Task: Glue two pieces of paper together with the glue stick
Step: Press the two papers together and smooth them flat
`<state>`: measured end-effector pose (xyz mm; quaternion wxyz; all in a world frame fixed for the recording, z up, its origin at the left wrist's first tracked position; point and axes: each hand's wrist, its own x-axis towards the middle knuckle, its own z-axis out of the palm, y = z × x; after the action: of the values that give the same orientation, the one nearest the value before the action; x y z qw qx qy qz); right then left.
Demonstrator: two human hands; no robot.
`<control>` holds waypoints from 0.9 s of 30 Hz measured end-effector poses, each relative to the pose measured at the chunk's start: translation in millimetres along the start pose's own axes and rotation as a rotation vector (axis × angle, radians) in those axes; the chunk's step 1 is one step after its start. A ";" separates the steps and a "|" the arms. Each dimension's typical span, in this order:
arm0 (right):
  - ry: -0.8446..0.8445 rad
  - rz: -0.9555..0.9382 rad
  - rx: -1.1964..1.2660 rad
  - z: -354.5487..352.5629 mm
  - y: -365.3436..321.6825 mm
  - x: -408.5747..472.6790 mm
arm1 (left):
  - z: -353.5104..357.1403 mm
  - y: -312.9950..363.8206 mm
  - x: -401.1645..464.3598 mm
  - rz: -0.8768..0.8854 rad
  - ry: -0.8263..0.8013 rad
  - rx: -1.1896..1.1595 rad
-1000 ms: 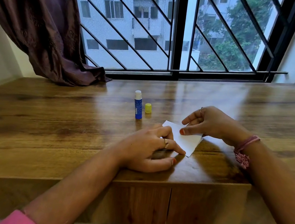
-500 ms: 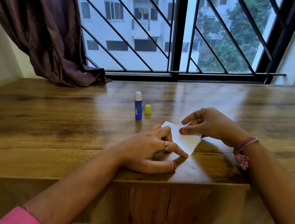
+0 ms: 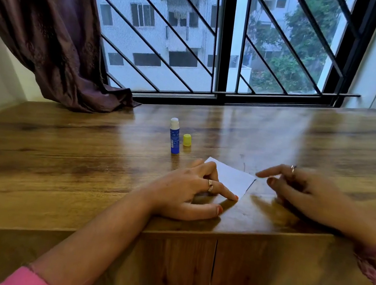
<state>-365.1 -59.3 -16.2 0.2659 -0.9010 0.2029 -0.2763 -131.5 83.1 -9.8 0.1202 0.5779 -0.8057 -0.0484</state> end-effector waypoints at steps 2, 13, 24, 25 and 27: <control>-0.050 -0.019 -0.046 5.8 -2.1 -5.1 | 0.3 -0.7 -0.1 0.001 0.007 -0.006; -0.243 -0.213 -0.346 13.5 -18.2 -3.8 | 1.5 0.0 -0.4 -0.014 0.010 -0.019; -0.184 -0.022 -0.468 4.6 -0.6 11.3 | 1.0 1.0 -1.1 -0.058 -0.031 -0.027; -0.181 -0.008 -0.469 3.4 1.2 12.8 | 1.2 1.0 -1.1 -0.056 -0.030 -0.028; -0.178 0.001 -0.463 3.1 3.9 13.5 | 1.3 1.0 -1.4 -0.050 -0.020 -0.034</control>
<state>-353.7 -68.1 -15.4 0.0693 -0.9586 0.2370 -0.1417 -132.4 84.7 -11.0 0.1208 0.5953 -0.7912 -0.0709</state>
